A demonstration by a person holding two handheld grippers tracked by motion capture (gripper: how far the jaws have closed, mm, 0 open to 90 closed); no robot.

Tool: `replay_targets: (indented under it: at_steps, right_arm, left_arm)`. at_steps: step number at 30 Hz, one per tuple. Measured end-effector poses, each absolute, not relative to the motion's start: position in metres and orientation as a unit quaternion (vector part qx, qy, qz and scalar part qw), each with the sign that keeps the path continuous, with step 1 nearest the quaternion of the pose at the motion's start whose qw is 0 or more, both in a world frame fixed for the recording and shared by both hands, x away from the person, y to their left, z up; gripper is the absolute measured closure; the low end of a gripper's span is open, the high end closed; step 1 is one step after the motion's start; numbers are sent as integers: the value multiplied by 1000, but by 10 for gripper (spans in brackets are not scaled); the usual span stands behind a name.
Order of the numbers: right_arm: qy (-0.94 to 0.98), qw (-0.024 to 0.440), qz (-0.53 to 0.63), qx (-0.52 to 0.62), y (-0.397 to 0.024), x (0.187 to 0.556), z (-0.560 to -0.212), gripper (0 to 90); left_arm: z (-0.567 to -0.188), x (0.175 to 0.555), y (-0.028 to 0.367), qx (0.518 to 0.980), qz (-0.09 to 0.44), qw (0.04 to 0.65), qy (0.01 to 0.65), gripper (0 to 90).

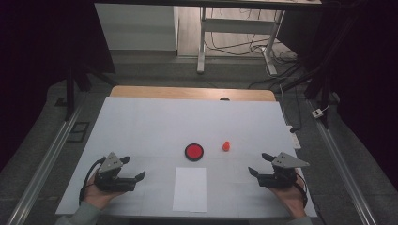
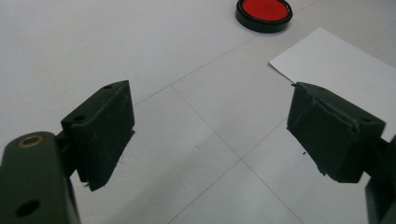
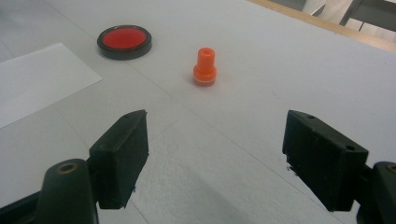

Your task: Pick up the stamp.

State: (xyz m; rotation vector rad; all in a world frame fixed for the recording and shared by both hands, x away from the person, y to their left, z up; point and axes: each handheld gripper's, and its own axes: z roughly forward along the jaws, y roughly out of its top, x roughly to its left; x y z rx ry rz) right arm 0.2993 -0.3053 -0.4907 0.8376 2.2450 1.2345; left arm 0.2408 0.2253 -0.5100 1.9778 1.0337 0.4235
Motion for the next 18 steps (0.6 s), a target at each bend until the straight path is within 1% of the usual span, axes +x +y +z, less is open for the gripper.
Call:
replay_targets:
  at_steps: [7,18]
  right_arm:
    - [809,219,454,302,-306,299,-489,249]
    - [814,219,447,301,-302,296,-491,262]
  left_arm:
    - [-510,246,232,785,164,432,413,150]
    - [-508,241,229,796,189,416,397,137]
